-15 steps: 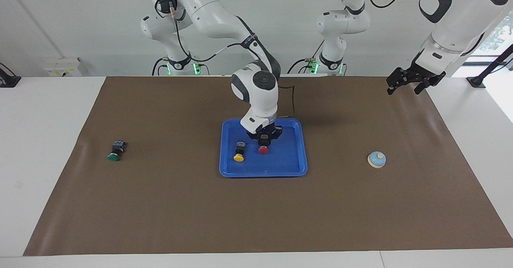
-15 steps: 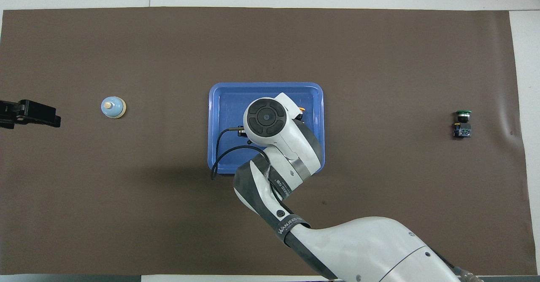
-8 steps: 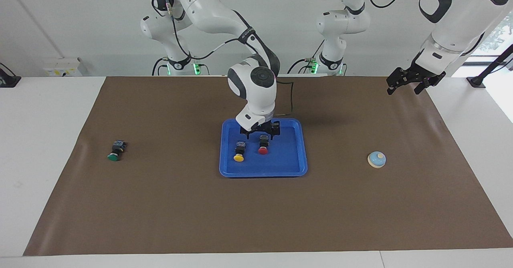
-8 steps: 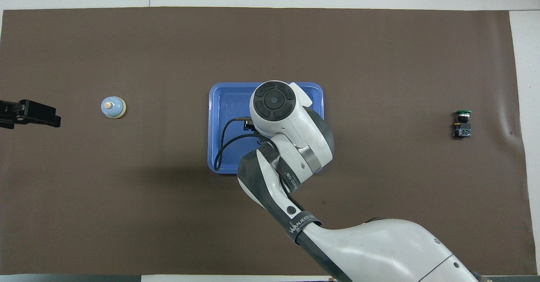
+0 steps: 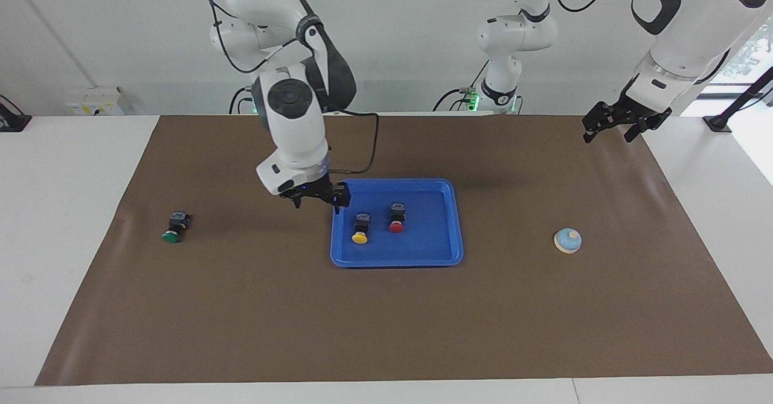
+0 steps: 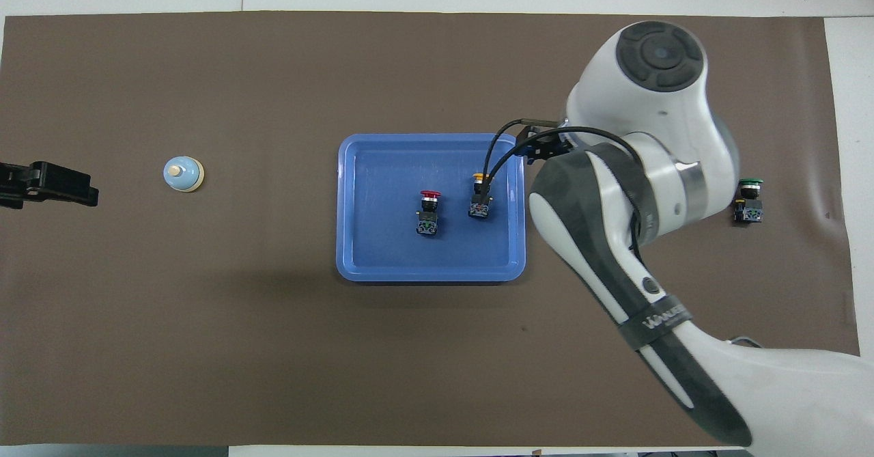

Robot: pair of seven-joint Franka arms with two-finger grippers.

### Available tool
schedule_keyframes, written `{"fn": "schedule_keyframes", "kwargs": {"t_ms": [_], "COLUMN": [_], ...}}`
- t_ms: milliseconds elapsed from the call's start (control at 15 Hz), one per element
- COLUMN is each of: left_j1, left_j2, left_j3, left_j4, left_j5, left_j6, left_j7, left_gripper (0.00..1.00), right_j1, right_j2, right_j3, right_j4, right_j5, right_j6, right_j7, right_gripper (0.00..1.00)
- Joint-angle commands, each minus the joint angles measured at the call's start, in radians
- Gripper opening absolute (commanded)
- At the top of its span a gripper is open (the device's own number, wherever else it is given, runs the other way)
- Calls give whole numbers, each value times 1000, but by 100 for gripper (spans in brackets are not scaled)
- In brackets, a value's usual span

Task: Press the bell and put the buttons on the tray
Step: 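Move the right gripper to the green-capped button and grasp it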

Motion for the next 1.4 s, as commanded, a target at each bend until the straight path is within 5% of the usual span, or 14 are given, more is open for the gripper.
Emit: {"fn": "schedule_keyframes", "kwargs": {"t_ms": [0, 333, 600, 1333], "left_j1": [5, 5, 5, 5], "left_j2": [-4, -4, -4, -2], "left_j3": [-2, 0, -2, -2], "left_j4": [2, 2, 2, 2], "left_j5": [0, 0, 0, 0], "left_j6": [-6, -6, -6, -6], "left_j7": [-1, -1, -1, -1], "left_gripper": [100, 100, 100, 100], "right_j1": [-138, -382, -527, -566], "right_j2": [-23, -57, -95, -43], "right_j3": [11, 11, 12, 14], "right_j4": [-21, -139, -352, -497], "right_j5": [-22, -82, -83, -80], "right_j6": [-38, 38, 306, 560], "right_j7": [-174, -448, -564, -581], "right_gripper": [100, 100, 100, 100]}}
